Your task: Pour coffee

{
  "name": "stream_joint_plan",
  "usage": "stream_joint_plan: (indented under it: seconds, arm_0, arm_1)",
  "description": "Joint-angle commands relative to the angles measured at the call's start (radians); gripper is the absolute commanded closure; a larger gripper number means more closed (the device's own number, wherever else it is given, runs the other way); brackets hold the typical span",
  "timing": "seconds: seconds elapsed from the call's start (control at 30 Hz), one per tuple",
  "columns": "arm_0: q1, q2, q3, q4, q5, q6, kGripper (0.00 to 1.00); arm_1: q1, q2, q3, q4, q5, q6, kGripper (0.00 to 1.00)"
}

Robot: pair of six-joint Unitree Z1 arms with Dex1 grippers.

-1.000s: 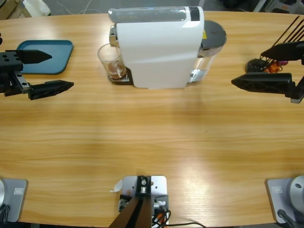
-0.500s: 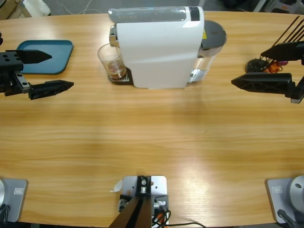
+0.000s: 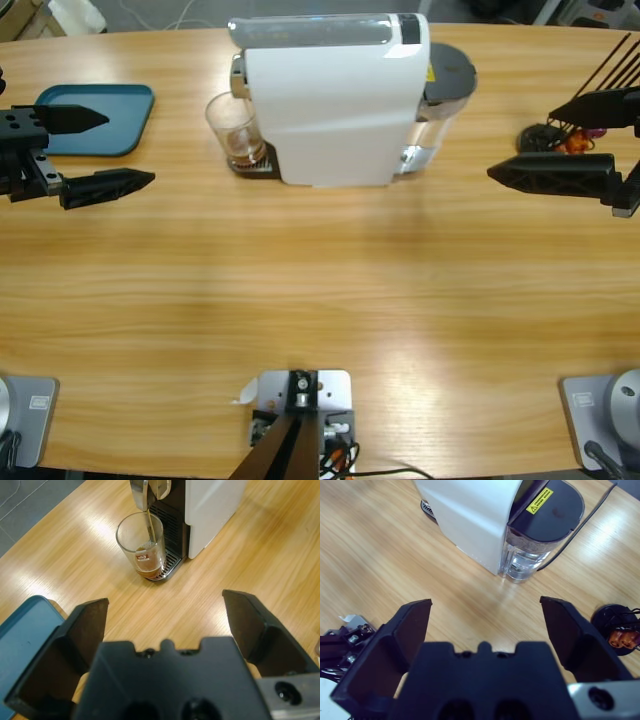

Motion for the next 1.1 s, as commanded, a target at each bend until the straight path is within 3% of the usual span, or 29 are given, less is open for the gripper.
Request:
stream_joint_plan:
  seconds: [0.03,0.27,0.5,1.1]
  arm_0:
    - [0.009,0.025,0.033,0.011,-0.021,0.003,0.0]
    - [0.015,0.191,-0.013,-0.001,-0.033,0.146,0.0]
    - [0.111,0.322,-0.122,-0.006,-0.132,0.257,0.0]
    - [0.121,0.529,-0.302,-0.004,-0.215,0.293,0.0]
  arm_1:
    - [0.012,-0.026,0.035,0.017,0.011,0.0,0.032]
    - [0.013,-0.054,0.066,0.043,0.015,0.0,0.032]
    - [0.013,0.039,0.075,-0.016,0.027,0.0,0.027]
    - [0.012,0.193,0.06,-0.102,0.028,-0.014,0.018]
